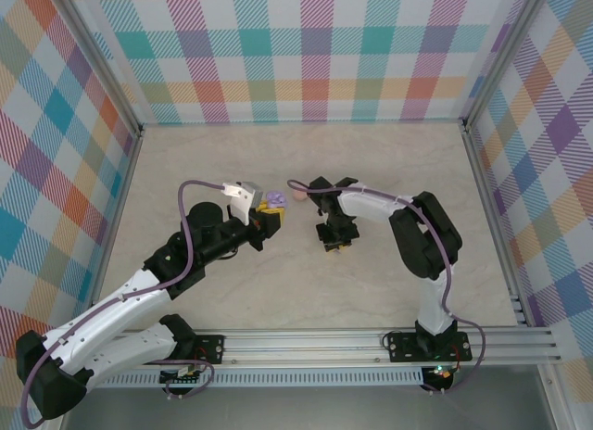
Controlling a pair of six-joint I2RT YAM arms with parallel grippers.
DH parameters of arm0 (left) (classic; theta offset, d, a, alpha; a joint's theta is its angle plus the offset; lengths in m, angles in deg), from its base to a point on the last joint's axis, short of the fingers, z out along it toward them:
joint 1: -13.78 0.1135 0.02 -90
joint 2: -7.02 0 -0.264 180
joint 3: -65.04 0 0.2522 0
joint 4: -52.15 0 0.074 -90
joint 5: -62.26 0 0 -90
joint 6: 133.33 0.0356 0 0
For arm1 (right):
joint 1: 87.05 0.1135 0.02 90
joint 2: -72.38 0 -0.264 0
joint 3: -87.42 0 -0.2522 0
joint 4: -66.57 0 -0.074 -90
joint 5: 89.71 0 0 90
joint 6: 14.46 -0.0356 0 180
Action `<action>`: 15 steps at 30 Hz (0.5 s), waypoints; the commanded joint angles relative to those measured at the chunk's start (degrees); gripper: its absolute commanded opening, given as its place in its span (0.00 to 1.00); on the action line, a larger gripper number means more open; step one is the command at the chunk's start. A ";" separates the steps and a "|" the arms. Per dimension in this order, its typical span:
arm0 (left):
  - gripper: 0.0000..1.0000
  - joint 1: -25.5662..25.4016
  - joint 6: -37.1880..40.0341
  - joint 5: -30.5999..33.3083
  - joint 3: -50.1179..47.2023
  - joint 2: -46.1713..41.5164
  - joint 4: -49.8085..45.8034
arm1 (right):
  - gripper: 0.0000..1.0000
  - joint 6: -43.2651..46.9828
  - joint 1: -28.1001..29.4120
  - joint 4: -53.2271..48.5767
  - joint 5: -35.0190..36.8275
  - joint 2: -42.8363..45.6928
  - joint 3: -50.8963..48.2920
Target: Insert the wireless bluetooth earbuds into the charging case
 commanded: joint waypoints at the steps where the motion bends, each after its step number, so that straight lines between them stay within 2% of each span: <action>1: 0.00 -0.80 0.74 -0.04 0.70 -0.71 -0.80 | 0.20 -2.29 -0.78 7.20 -0.87 1.91 -3.86; 6: 0.00 -0.84 0.49 0.17 0.11 -0.21 -0.45 | 0.20 -4.56 -2.50 14.45 -3.44 8.81 -10.26; 15: 0.00 -0.79 -0.53 0.65 -2.08 1.22 2.09 | 0.19 -8.70 -5.74 29.86 -12.30 24.79 -22.45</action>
